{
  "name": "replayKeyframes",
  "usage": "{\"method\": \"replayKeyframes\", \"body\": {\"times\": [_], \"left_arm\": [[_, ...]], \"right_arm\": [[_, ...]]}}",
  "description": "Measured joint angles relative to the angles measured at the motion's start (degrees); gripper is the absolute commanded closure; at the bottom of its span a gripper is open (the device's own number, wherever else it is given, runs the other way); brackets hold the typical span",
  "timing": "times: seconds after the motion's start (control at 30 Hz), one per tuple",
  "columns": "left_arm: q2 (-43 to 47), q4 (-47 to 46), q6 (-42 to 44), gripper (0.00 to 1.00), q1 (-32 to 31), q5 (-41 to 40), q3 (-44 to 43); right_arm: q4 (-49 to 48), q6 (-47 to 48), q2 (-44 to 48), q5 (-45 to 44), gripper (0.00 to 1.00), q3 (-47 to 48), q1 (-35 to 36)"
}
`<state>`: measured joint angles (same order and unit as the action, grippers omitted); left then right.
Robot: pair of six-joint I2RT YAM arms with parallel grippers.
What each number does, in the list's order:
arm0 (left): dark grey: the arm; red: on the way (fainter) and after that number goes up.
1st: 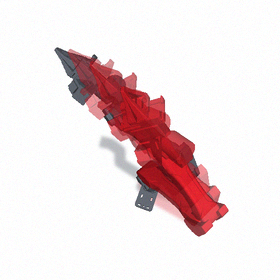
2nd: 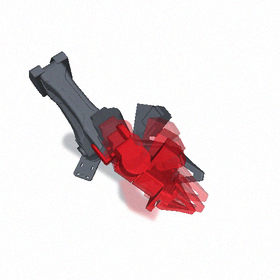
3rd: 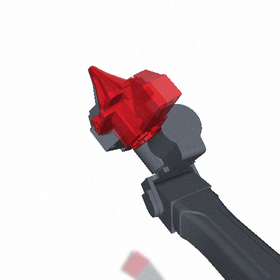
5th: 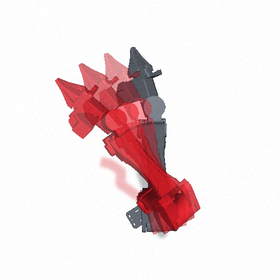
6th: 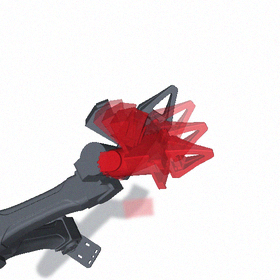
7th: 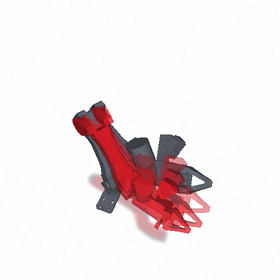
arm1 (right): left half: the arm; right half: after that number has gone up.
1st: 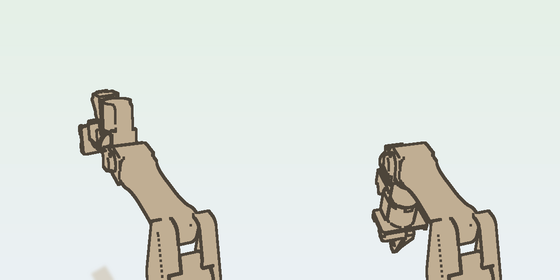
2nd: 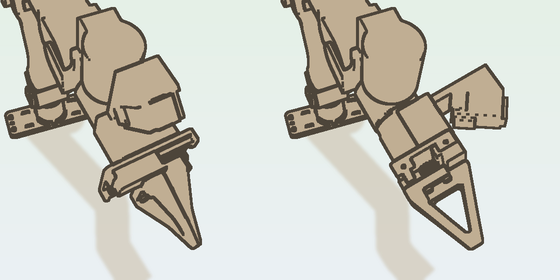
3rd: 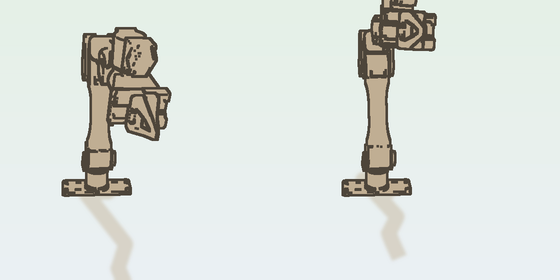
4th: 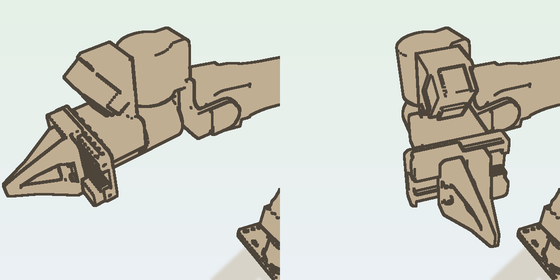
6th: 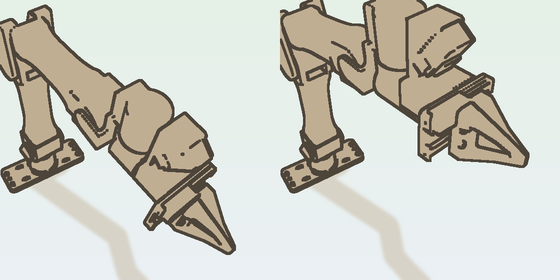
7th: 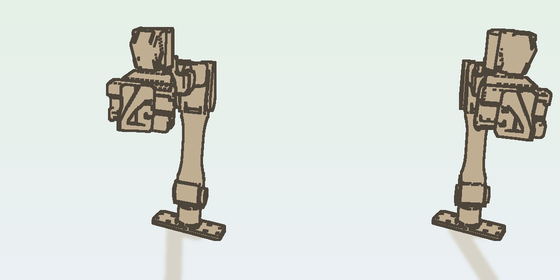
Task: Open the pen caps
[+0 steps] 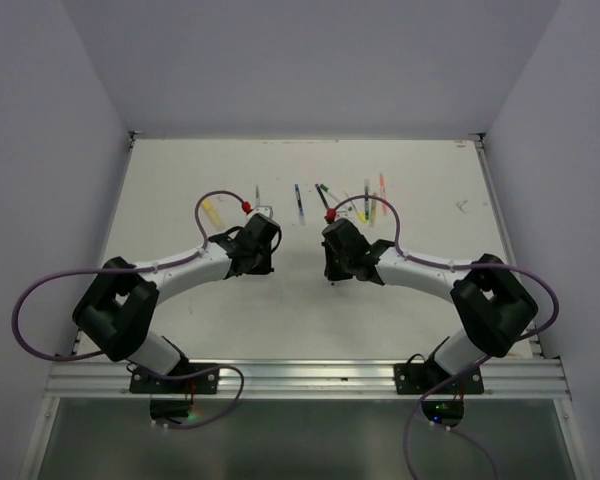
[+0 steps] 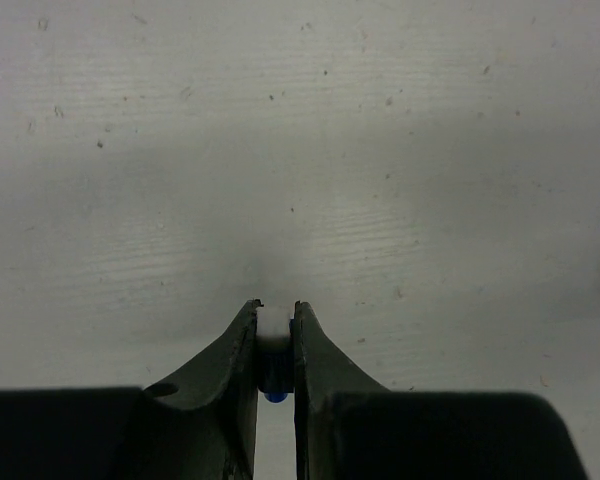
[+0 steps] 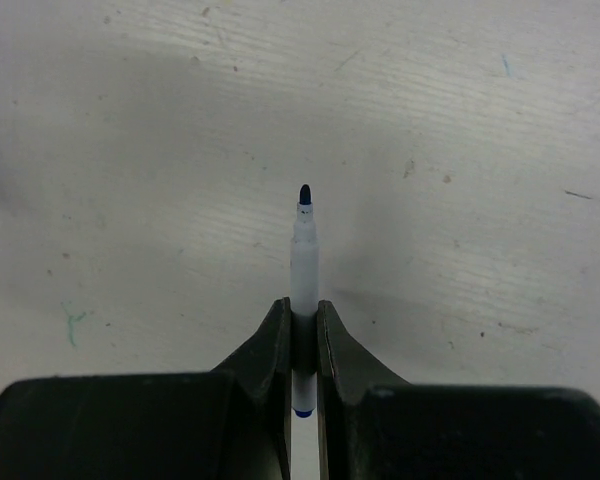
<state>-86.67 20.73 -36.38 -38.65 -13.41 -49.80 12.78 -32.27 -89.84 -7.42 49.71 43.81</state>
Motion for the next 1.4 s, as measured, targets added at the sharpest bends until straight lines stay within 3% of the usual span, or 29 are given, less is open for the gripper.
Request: {"method": "replayKeyframes", "body": {"times": [0.3, 0.37, 0.6, 0.77, 0.87, 0.9, 1.0, 1.07, 1.23, 1.4], "left_arm": [[-3.4, 3.3, 1.6, 0.81, 3.3, -1.3, 0.0], [-4.0, 3.4, 1.8, 0.76, 4.4, -1.3, 0.0], [-4.5, 3.4, 2.6, 0.62, 6.4, -1.2, 0.1], [-4.5, 3.3, 3.1, 0.45, 6.8, -0.3, 0.7], [-4.5, 3.3, 3.1, 0.34, 7.1, 0.3, 0.9], [-4.4, 3.3, 3.1, 0.24, 7.2, 0.5, 0.9], [-3.0, 3.9, 3.2, 0.08, 7.6, 1.5, 0.9], [-0.5, 4.5, 3.2, 0.02, 8.5, 1.8, 0.7], [5.5, 5.2, 3.2, 0.00, 14.3, 1.2, -3.0], [5.5, 5.0, 3.7, 0.00, 23.4, 1.0, -8.7]], "right_arm": [[7.6, 1.4, -3.0, -4.7, 0.92, 1.9, -4.5], [8.2, 1.7, -3.6, -4.7, 0.90, 1.9, -6.1], [9.0, 3.0, -3.8, -4.1, 0.64, 1.9, -9.3], [8.8, 3.4, -3.8, -3.2, 0.47, 1.9, -9.3], [8.6, 3.5, -3.8, -2.7, 0.43, 1.9, -9.3], [8.5, 3.6, -3.7, -2.5, 0.39, 1.9, -9.3], [8.8, 3.8, -3.2, -2.0, 0.29, 1.9, -9.3], [9.3, 3.9, -2.0, -1.8, 0.22, 1.9, -9.3], [9.8, 4.9, 5.1, -0.4, 0.12, 2.3, -9.4], [8.2, 6.5, 14.4, 1.0, 0.01, 2.7, -9.4]]}}
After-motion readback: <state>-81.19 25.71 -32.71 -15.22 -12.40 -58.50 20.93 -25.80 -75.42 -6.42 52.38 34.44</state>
